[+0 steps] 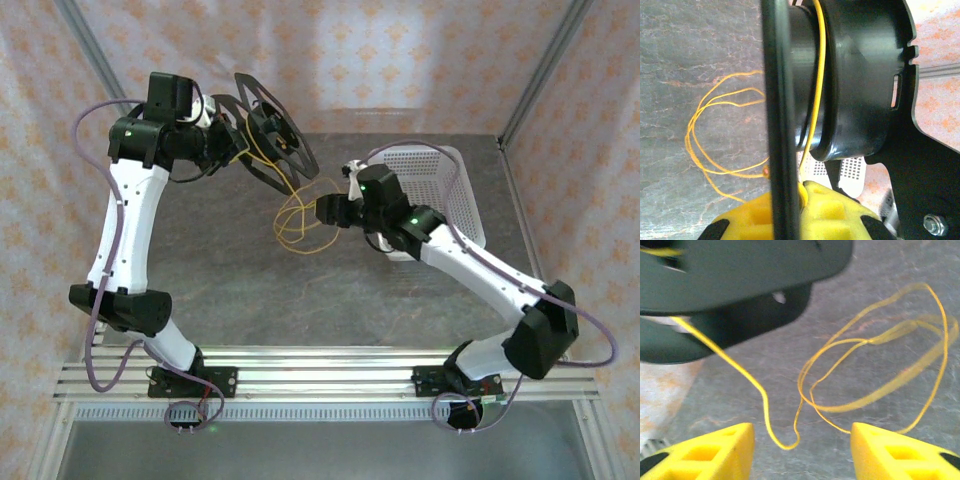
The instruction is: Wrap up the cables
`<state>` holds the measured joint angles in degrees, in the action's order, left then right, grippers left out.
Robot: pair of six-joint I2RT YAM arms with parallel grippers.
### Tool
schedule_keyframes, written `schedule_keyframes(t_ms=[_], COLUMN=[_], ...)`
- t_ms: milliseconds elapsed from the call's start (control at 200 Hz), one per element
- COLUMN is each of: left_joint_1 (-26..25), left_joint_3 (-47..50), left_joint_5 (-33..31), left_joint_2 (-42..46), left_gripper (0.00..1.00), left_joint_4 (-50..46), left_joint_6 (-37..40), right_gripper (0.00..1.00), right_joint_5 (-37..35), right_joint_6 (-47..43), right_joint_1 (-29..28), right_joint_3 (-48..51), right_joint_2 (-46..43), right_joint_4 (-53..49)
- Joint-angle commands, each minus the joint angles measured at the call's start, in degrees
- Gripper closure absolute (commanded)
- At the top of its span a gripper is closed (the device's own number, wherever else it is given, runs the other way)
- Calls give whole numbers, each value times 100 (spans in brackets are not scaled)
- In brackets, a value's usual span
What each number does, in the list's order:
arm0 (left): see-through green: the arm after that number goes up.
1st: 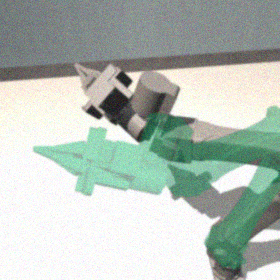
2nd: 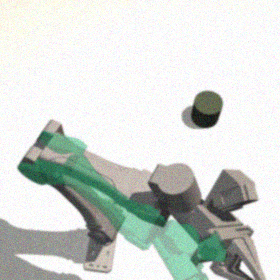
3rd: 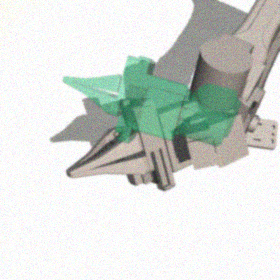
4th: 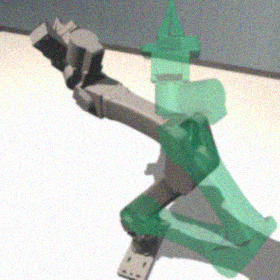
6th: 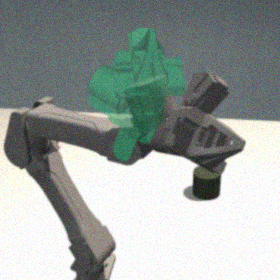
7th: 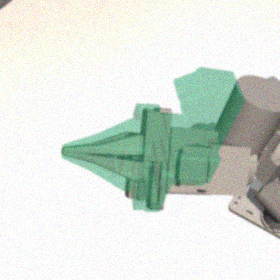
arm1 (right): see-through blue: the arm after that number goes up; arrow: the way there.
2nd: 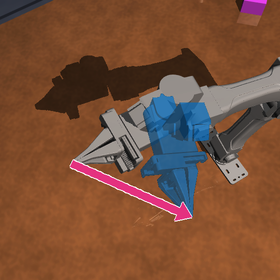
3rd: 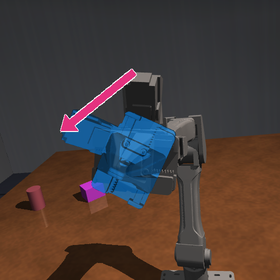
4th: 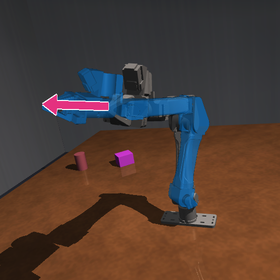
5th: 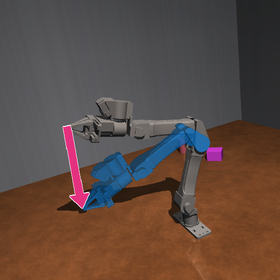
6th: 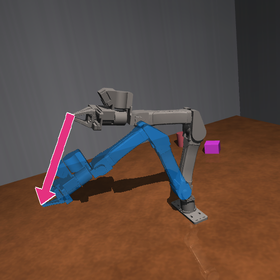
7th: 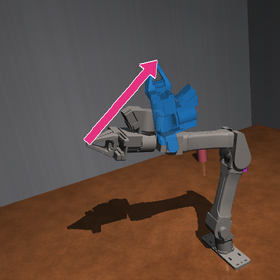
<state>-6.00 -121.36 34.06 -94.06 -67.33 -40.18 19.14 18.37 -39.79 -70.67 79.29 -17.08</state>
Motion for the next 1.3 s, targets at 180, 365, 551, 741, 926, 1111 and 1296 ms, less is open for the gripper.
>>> schedule_keyframes(t_ms=[180, 365, 551, 741, 926, 1111, 1296], left_joint_1=[-8, -2, -3, -10, -11, -15, -15], left_joint_3=[360, 350, 386, 460, 650, 811, 811], left_joint_5=[179, 158, 78, 213, 369, 486, 522], left_joint_2=[561, 676, 877, 1113, 1328, 1459, 1544], left_gripper=[100, 100, 100, 100, 100, 100, 100], left_joint_4=[1089, 1087, 1262, 1658, 1886, 1995, 1939], left_joint_6=[204, 256, 235, 238, 271, 263, 317], right_gripper=[42, 41, 44, 50, 45, 34, 33], right_joint_5=[476, 1187, 1728, 1848, 1847, 1702, 1571], right_joint_6=[639, 1686, 3109, 4087, 4834, 4948, 5078], right_joint_1=[46, 50, 77, 174, 270, 279, 353], right_joint_3=[48, 488, 1490, 2080, 2119, 1760, 1417], right_joint_2=[-401, -474, -545, -502, -270, 178, 600], right_joint_4=[-98, 571, 2318, 3231, 3471, 3258, 3389])
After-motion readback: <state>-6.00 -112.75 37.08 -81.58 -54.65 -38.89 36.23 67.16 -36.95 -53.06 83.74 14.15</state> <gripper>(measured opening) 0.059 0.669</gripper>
